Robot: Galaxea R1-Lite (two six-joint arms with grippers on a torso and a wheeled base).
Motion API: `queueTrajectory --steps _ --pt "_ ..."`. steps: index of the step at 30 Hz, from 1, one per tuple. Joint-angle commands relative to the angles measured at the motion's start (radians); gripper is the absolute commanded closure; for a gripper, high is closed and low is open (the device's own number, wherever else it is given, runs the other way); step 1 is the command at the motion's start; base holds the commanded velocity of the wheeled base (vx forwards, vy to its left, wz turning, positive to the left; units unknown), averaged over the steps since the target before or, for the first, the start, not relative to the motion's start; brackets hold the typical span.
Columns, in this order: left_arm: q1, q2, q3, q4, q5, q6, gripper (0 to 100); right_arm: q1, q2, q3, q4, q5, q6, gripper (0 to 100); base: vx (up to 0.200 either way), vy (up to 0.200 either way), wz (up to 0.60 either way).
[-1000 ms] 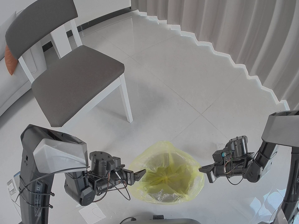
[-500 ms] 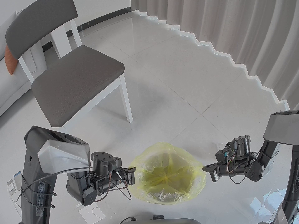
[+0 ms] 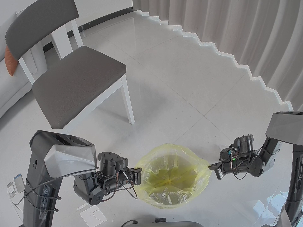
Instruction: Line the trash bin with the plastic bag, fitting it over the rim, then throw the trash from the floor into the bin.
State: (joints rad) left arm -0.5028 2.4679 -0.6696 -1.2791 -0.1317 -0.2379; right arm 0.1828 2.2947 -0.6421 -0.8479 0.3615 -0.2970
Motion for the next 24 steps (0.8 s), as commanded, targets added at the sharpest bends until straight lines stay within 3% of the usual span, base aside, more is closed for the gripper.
queueTrajectory --steps 1,9,16,24 --pt "0.007 0.019 -0.031 0.023 -0.006 -0.001 100 0.007 0.057 -0.088 0.073 0.001 -0.002 100 0.000 0.000 0.00" --pt "0.010 0.033 -0.033 0.027 -0.009 -0.003 100 0.029 0.103 -0.212 0.225 -0.001 -0.008 100 0.000 0.000 0.00" --pt "0.015 0.031 -0.005 0.027 -0.011 -0.003 100 0.027 0.112 -0.301 0.438 -0.003 -0.074 100 0.000 0.000 0.00" --pt "0.020 0.026 0.016 0.017 -0.017 -0.003 100 0.015 0.118 -0.295 0.484 -0.006 -0.111 100 0.000 0.000 0.00"
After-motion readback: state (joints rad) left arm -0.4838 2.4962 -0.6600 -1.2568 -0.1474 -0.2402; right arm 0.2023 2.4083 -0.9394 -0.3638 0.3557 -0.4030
